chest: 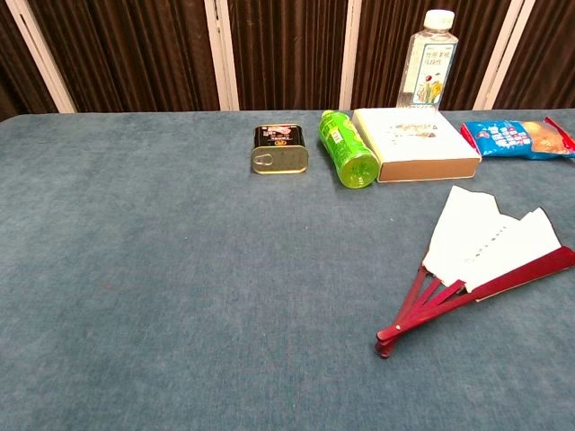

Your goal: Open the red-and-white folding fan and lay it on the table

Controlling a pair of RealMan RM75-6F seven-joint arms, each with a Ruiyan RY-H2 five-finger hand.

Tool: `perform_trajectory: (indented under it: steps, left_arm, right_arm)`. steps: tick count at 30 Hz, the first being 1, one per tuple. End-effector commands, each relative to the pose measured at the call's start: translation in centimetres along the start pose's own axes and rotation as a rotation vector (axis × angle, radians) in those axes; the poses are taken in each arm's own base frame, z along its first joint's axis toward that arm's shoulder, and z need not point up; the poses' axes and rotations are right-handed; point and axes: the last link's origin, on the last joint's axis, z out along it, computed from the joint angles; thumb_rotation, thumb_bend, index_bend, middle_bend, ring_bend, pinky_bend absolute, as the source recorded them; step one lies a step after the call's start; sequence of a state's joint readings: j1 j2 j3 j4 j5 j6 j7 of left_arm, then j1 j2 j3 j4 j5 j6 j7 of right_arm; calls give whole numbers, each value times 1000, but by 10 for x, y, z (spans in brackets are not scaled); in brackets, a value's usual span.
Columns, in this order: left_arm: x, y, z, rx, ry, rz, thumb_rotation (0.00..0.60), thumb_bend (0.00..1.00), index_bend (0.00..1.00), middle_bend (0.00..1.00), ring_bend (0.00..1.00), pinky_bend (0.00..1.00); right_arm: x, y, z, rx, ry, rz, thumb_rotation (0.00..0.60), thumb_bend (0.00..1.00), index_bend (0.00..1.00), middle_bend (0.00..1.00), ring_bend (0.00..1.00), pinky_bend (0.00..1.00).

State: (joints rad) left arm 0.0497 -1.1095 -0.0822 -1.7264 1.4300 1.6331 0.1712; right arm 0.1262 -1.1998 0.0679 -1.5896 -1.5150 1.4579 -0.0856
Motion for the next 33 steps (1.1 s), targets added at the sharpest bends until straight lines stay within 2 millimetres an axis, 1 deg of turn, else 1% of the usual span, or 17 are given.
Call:
perform_trajectory:
  steps: [1,8,12,15,17,20,26,28,30,33]
  left_arm:
    - [1,0,-1,3,4,-2,600,191,95,0,0,0]
    - [2,3,-2,-5,22,-5,600,192,96,0,0,0]
    - [-1,5,-2,-16,6,5,600,191,96,0,0,0]
    - [-2,3,-1,-9,-6,2,600,191,96,0,0,0]
    - [0,2,-2,0,-3,-6,600,192,96,0,0,0]
    - [4,0,-1,8,18,-22,600,191,95,0,0,0]
    - [4,-1,-2,14,10,-25,600,191,96,0,0,0]
    - [3,-1,-1,18,5,-26,600,192,94,0,0,0]
    - [4,-1,-1,19,4,-27,600,192,92,0,0,0]
    - [4,-1,-1,23,5,-23,600,192,92,0,0,0]
  right_arm:
    - [-1,-1,0,2,0,1,600,286,24,41,121,66]
    - [0,1,0,-3,13,-11,600,287,45,41,121,66]
    - [-2,0,0,9,2,38,600,287,114,41,121,66]
    - [-6,-4,1,29,12,66,600,287,198,41,121,66]
    - [-11,-7,2,50,15,58,600,287,244,41,121,66]
    - [-23,-11,2,73,-11,42,600,287,263,41,121,66]
    - [-39,-15,6,91,-28,37,600,287,319,40,121,74]
    - [-63,-22,8,118,-88,13,600,286,320,40,122,74]
    - [-75,-26,11,129,-91,13,600,287,321,40,122,74]
    - [-86,-31,15,142,-90,1,600,286,326,40,121,74]
